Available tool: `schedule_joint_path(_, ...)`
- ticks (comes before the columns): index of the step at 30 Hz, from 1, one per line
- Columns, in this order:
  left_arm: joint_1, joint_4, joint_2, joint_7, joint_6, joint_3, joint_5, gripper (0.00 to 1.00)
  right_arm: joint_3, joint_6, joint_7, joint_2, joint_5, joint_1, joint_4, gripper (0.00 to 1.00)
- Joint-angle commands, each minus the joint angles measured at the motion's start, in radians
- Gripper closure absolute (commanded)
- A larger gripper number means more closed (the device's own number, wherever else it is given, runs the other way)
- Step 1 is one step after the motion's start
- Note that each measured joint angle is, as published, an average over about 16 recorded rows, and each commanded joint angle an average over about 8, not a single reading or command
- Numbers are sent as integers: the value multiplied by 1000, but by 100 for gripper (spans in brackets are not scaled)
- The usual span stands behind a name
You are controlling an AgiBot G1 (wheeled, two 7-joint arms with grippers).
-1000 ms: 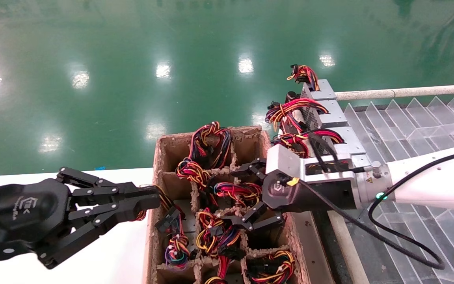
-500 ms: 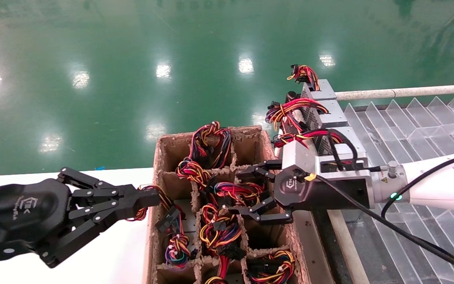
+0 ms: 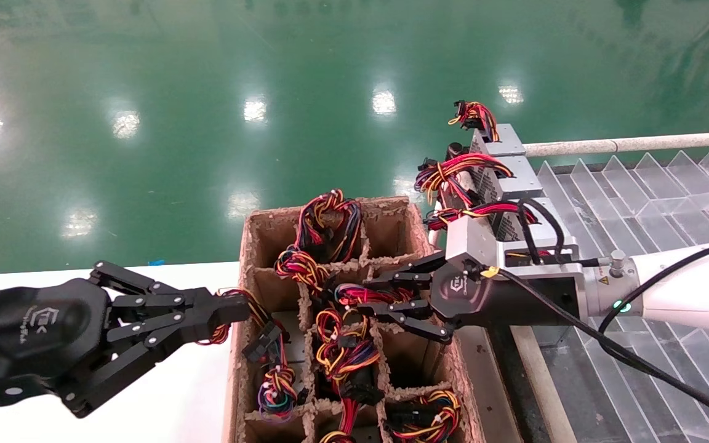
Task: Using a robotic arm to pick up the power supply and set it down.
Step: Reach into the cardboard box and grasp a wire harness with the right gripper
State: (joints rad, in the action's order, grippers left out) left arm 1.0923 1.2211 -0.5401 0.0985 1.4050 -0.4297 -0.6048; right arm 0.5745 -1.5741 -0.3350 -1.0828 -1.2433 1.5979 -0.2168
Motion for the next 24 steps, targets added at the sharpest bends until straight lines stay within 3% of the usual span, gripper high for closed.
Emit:
schedule_joint_path(1,0,0,0,0,0,0,0,100,-1,-1,-1,-4,7,2,14,92)
schedule_joint_path(2,0,0,0,0,0,0,0,100,-2,-3,3,-7,12,4,20,87)
schedule_joint_path(5,0,0,0,0,0,0,0,100,0,-7,13,-14,22,10,31,59)
schedule_joint_path(9,0,0,0,0,0,0,0,100,11,-6,12,-22,23,13,36,9)
schedule_joint_path(10,0,0,0,0,0,0,0,100,14,-5,10,-24,23,13,38,2)
schedule_joint_path(24,0,0,0,0,0,0,0,100,57,0,-45,-36,0,29,52,0)
